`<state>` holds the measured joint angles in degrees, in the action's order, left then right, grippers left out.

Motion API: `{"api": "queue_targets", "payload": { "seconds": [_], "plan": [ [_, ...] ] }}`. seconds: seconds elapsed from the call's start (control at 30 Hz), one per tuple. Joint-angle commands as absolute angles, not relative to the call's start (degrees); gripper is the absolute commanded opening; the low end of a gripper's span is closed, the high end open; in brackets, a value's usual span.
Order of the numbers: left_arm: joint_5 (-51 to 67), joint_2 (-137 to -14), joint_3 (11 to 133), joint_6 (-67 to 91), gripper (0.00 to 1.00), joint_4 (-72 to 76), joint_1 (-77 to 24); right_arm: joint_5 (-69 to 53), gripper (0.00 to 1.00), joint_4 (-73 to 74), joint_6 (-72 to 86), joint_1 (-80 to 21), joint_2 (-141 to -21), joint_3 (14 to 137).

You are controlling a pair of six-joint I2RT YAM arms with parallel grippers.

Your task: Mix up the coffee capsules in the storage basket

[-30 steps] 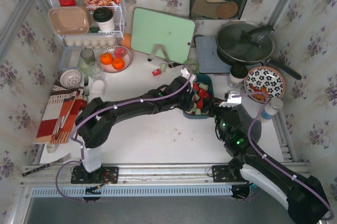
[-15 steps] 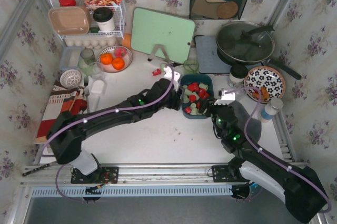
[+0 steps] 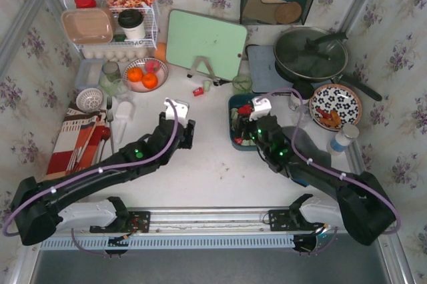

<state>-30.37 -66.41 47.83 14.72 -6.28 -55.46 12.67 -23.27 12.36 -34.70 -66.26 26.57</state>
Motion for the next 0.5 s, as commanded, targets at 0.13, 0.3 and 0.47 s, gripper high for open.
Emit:
{"api": "queue_targets", "payload": {
  "seconds": [0.13, 0.3, 0.47],
  "plan": [
    [-41.8, -59.1, 41.2, 15.9, 0.64, -8.4, -55.1, 11.3, 0.64, -19.6, 16.1, -35.5, -76.9, 41.2],
    [-45.2, -55.0, 37.9, 18.7, 0.69, -9.2, -54.9, 15.1, 0.6, -17.8, 23.3, -36.1, -86.2, 51.1],
    [-43.2, -50.6, 41.7, 22.3, 0.71, -18.5, -54.8, 16.9, 0.6, -17.1, 26.6, -36.2, -98.5, 61.9]
  ]
}}
